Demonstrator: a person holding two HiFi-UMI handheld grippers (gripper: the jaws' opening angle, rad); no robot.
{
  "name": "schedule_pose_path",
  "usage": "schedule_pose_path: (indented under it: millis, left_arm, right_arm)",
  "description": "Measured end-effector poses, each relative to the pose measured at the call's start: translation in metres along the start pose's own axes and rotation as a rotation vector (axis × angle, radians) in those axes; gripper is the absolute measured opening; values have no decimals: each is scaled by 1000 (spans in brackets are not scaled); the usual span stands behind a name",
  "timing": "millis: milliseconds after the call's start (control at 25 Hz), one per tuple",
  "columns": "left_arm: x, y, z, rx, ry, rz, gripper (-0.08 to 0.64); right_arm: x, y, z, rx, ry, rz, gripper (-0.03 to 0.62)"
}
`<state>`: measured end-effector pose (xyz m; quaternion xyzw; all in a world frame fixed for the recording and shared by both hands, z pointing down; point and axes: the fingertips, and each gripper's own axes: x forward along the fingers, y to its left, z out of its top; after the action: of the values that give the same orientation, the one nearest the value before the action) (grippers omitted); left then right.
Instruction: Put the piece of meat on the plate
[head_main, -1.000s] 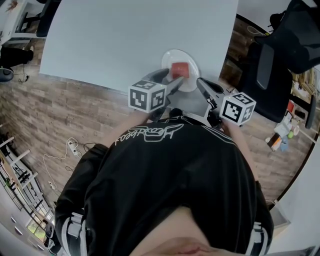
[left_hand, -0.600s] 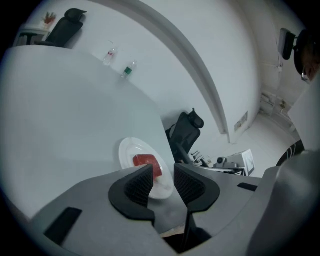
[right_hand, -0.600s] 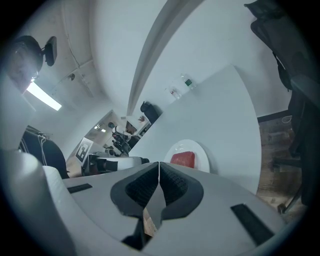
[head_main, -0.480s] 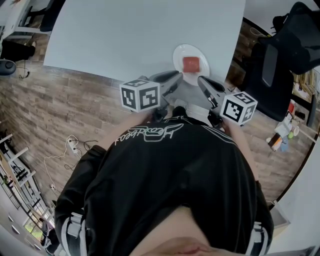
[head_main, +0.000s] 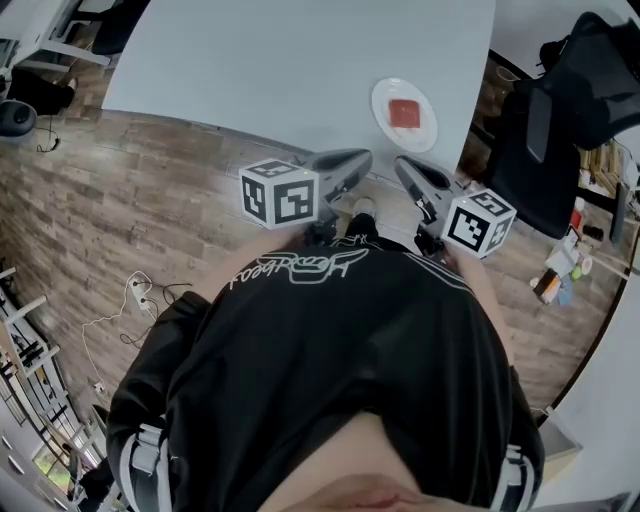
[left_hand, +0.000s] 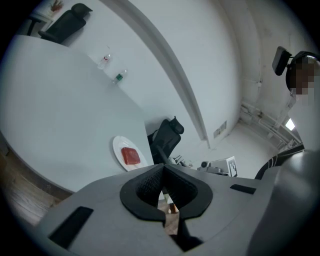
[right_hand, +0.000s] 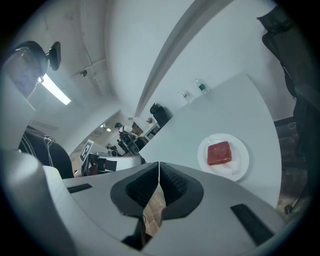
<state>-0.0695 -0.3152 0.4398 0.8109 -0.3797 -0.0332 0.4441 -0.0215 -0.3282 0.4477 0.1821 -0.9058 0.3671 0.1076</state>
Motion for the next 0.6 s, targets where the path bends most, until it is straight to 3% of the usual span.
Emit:
schedule_pose_path:
  millis: [600]
  left_arm:
    - [-113,-60,-46,130,-32,-85,9]
  right_arm:
    - [-31,120,-53,-79,-135,-14,12]
